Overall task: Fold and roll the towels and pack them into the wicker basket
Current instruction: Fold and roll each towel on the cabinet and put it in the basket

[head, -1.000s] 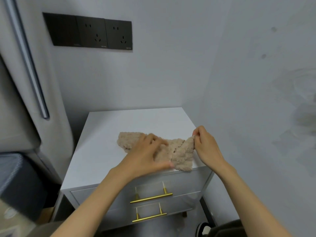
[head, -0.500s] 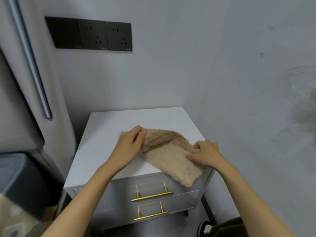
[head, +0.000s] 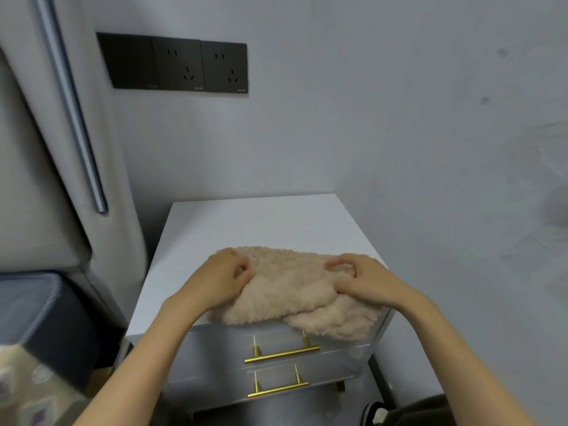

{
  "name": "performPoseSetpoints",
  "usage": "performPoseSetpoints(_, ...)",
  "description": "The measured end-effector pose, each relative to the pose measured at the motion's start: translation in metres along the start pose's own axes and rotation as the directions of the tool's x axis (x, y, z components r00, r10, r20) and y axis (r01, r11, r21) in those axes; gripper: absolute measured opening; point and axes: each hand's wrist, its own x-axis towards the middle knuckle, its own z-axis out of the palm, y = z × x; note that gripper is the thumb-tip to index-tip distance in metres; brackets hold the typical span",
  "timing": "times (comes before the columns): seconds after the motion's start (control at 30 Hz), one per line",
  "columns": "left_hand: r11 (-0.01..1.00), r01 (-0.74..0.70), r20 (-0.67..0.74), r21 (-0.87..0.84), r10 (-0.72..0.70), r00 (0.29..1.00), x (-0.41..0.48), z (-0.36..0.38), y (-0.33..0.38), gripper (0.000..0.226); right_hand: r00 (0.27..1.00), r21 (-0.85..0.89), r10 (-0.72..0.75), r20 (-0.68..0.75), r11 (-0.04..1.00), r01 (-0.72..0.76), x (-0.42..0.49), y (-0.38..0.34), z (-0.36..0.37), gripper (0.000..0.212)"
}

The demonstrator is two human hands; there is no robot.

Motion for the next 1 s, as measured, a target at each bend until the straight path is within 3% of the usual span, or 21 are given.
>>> performPoseSetpoints(0.1, 0.998, -0.046, 0.129, 0.035, 0.041, 0.991, -0.004, 0.0, 0.003, 0.025, 0.996, -0.128, 0.01, 0.087, 0.992, 0.001, 0.002, -0.006, 0.008, 0.035)
performPoseSetpoints(0.17, 0.996, -0.026, 0.136, 0.085, 0.015, 0.991, -0.005, 0.002, 0.004, 0.023, 0.999, -0.275, 0.038, 0.03, 0.961, -0.028, 0.005, -0.011, 0.01, 0.037)
performPoseSetpoints(0.37, 0.975, 0.026, 0.1, 0.221, -0.05, 0.994, 0.009, 0.007, 0.008, 0.009, 0.994, -0.664, 0.084, -0.068, 0.74, -0.108, 0.022, -0.024, 0.014, 0.046)
performPoseSetpoints(0.43, 0.979, 0.037, 0.088, 0.199, -0.056, 0.995, 0.02, 0.006, 0.007, 0.014, 0.989, -0.72, 0.119, -0.082, 0.679, -0.142, 0.036, -0.022, 0.015, 0.047)
performPoseSetpoints(0.5, 0.989, 0.047, 0.079, 0.142, -0.059, 0.995, 0.032, 0.007, 0.002, 0.023, 0.984, -0.708, 0.139, -0.115, 0.683, -0.179, 0.05, -0.016, 0.015, 0.046)
performPoseSetpoints(0.67, 0.999, 0.049, 0.011, -0.019, -0.048, 0.999, 0.049, 0.01, -0.009, 0.021, 0.963, -0.53, 0.043, -0.265, 0.828, -0.183, 0.074, 0.0, 0.021, 0.053)
performPoseSetpoints(0.73, 0.995, 0.042, -0.055, -0.095, -0.048, 0.997, 0.052, 0.009, -0.008, 0.02, 0.932, -0.323, 0.034, -0.361, 0.933, -0.159, 0.077, 0.002, 0.021, 0.043)
performPoseSetpoints(0.8, 0.966, 0.057, -0.157, -0.253, -0.1, 0.982, 0.053, 0.005, -0.008, 0.024, 0.902, 0.023, 0.11, -0.418, 0.994, -0.111, 0.076, 0.0, 0.013, 0.032)
performPoseSetpoints(0.9, 0.813, 0.088, -0.251, -0.575, -0.277, 0.927, 0.056, -0.002, -0.014, 0.026, 0.891, 0.452, 0.251, -0.38, 0.89, -0.058, 0.063, -0.001, -0.005, 0.044)
performPoseSetpoints(1.0, 0.697, 0.089, -0.259, -0.711, -0.377, 0.889, 0.053, -0.008, -0.02, 0.025, 0.92, 0.594, 0.329, -0.211, 0.791, -0.146, 0.046, 0.003, -0.018, 0.063)
